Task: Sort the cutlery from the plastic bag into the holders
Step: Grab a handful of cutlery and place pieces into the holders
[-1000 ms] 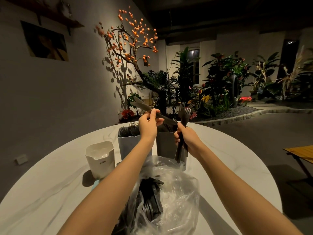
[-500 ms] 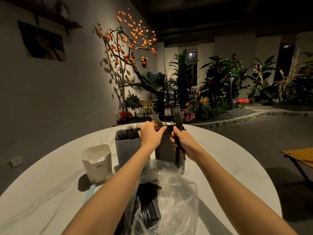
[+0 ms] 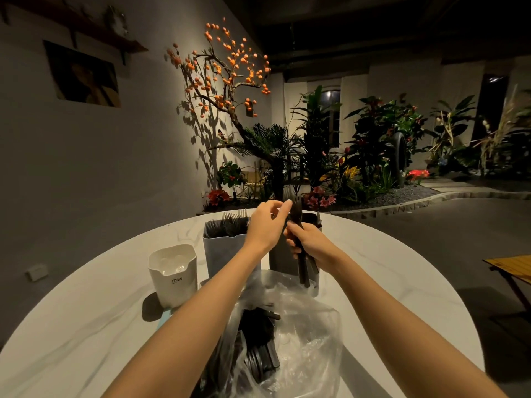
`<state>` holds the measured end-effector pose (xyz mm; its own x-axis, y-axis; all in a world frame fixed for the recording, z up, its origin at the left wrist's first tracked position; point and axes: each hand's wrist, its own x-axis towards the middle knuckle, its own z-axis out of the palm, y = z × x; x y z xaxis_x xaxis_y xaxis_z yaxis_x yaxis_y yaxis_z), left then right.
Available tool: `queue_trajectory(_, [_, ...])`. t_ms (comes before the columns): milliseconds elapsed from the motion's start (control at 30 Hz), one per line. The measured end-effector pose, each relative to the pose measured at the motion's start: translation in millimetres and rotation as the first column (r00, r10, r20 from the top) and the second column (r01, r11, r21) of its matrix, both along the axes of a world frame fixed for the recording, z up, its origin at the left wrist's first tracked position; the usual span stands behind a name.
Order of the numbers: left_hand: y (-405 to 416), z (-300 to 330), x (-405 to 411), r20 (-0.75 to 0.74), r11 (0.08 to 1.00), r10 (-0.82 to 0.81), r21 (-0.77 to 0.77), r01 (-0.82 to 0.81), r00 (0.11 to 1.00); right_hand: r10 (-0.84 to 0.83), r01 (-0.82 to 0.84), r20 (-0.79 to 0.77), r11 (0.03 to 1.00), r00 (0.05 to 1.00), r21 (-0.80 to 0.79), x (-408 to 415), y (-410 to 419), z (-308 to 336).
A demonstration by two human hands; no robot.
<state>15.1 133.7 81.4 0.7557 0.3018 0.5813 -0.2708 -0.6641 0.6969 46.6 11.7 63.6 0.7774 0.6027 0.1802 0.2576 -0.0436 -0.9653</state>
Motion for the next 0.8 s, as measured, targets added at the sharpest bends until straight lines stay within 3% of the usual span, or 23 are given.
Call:
queue_trajectory(233, [7.7, 1.5, -15.9, -0.051, 0.994, 0.083, -0.072, -0.086, 0.995, 0.022, -0.008, 0.126, 0.993, 0.992, -0.116, -15.9, 20.9, 0.2])
queue_trajectory(500, [28.3, 0.0, -41.8, -0.17, 0.997, 0.054, -0.038, -0.061, 0.984, 0.086, -0.076, 0.124, 0.993, 0.988, -0.085, -38.0, 40.2, 6.4])
queue_trajectory(800, [45.2, 7.5, -61.4, -0.239, 0.974, 0.216, -0.02, -0.228, 0.947, 0.096, 0.001, 0.317, 0.956, 0.944, -0.293, -47.5, 71.2, 2.6])
